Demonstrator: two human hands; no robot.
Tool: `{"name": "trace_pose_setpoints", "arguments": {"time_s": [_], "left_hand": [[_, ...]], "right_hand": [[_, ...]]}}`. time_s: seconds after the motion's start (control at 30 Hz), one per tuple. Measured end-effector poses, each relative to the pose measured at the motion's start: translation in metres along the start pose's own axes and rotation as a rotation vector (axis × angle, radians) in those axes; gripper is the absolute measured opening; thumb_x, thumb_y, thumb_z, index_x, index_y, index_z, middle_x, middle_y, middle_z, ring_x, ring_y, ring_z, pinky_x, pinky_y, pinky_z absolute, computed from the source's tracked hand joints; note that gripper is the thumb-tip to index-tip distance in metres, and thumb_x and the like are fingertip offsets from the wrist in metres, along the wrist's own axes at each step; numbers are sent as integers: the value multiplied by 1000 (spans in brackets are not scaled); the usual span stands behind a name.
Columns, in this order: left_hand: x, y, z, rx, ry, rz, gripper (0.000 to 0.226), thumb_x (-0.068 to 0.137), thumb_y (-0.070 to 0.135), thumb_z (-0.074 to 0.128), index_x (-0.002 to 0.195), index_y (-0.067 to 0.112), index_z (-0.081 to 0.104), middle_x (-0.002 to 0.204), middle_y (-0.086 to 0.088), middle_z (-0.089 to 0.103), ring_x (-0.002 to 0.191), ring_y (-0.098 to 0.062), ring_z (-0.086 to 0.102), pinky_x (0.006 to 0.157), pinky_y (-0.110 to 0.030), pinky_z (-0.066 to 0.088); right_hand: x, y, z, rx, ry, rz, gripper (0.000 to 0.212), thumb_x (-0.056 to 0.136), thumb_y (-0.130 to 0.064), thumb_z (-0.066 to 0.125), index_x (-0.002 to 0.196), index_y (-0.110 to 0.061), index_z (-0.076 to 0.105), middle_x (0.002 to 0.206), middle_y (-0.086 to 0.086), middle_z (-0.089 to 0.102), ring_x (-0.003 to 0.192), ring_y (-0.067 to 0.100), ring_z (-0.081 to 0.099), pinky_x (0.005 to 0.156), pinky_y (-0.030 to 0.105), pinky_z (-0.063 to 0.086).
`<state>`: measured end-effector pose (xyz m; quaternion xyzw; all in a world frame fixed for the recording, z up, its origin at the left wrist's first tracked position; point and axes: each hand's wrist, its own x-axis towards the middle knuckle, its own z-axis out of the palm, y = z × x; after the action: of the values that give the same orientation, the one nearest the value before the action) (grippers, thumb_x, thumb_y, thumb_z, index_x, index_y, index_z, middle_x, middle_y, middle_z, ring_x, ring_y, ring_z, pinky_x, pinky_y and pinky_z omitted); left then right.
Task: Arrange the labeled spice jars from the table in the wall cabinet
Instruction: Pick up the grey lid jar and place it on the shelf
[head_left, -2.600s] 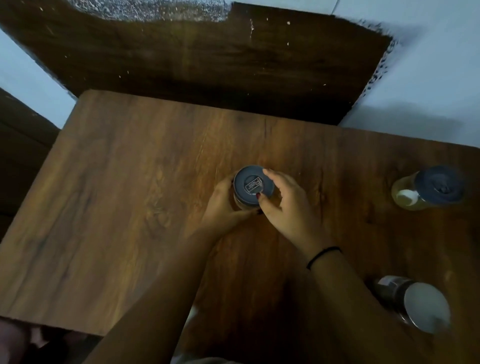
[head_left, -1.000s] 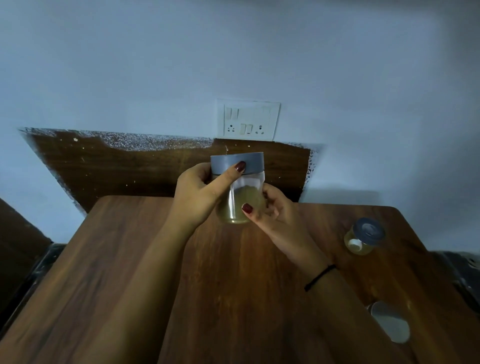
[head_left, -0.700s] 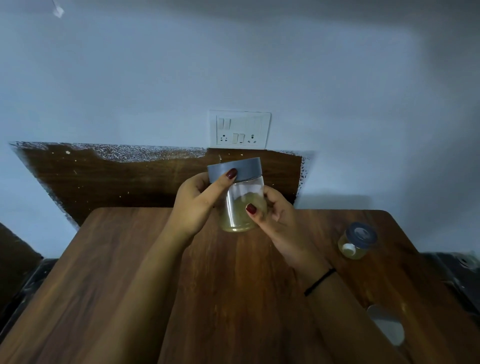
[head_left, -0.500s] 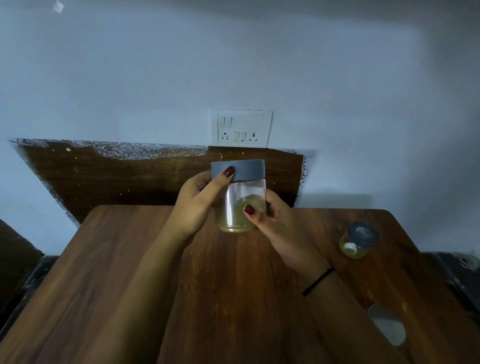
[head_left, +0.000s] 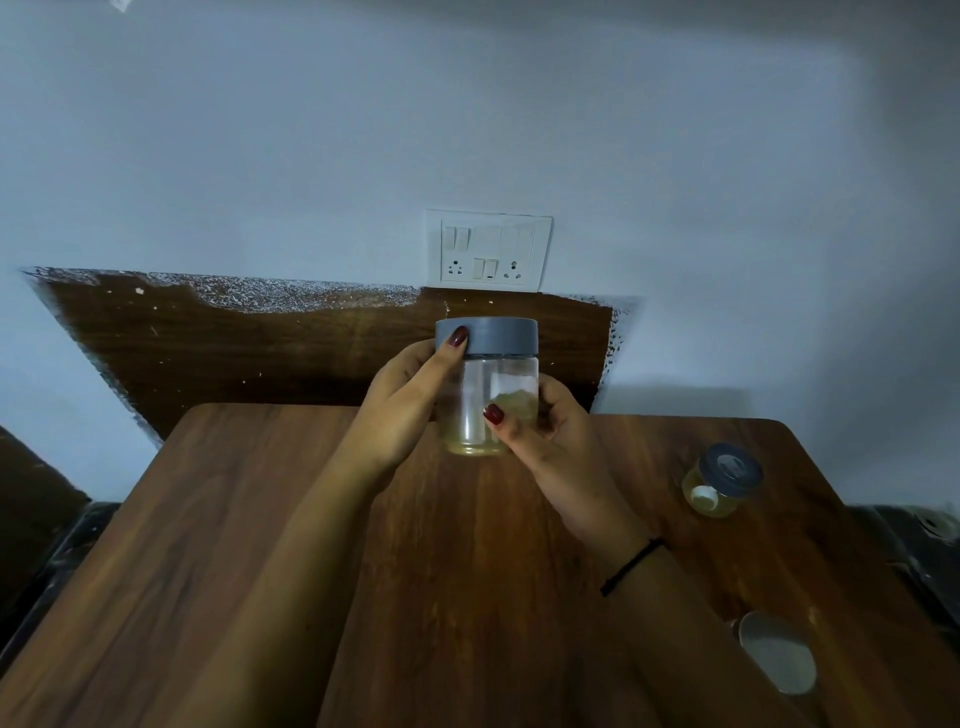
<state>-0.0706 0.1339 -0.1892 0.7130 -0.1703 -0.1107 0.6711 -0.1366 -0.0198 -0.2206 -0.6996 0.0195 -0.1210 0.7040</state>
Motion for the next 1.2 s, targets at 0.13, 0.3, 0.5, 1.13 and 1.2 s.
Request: {"name": "trace_pose_setpoints", "arguments": {"time_s": [0.13,0.3,0.5,1.13,1.2], "left_hand": [[0,-1,2,16,59,-22,46,91,56,49,113,21,70,102,-1,75,93,-13,73,73,-25,59],[-1,-1,6,-8,65,-54,52,85,59,57,115,17,67,104,-3,74,94,-16,73,74,-29,60],[-1,-1,18,-10,75,-48,67,66,53,81,121,22,56,109,1,72,94,-11,72,76,-27,60],[1,14,16,-193,55,19,74,66,52,76,127,14,56,112,-5,72,98,-17,73,73,-23,56],[2,20,16,-193,48,33,75,67,55,72,126,11,58,112,-7,72,101,-21,72,77,-29,57]], "right_hand": [[3,4,0,-42,70,3,75,60,-56,81,122,-21,58,116,0,68,105,16,68,85,41,60],[2,4,0,-109,92,-8,77,58,-62,80,122,-28,56,115,-7,67,105,11,67,84,36,60],[4,4,0,-361,134,-156,74,60,-56,80,124,-32,51,118,-9,60,105,7,63,83,37,59],[0,-29,-7,140,-27,92,82,63,-61,80,130,-21,56,124,4,66,114,23,65,96,48,52],[1,-35,-10,214,-32,81,78,67,-49,80,132,-14,55,123,8,67,114,25,65,95,49,52]]}}
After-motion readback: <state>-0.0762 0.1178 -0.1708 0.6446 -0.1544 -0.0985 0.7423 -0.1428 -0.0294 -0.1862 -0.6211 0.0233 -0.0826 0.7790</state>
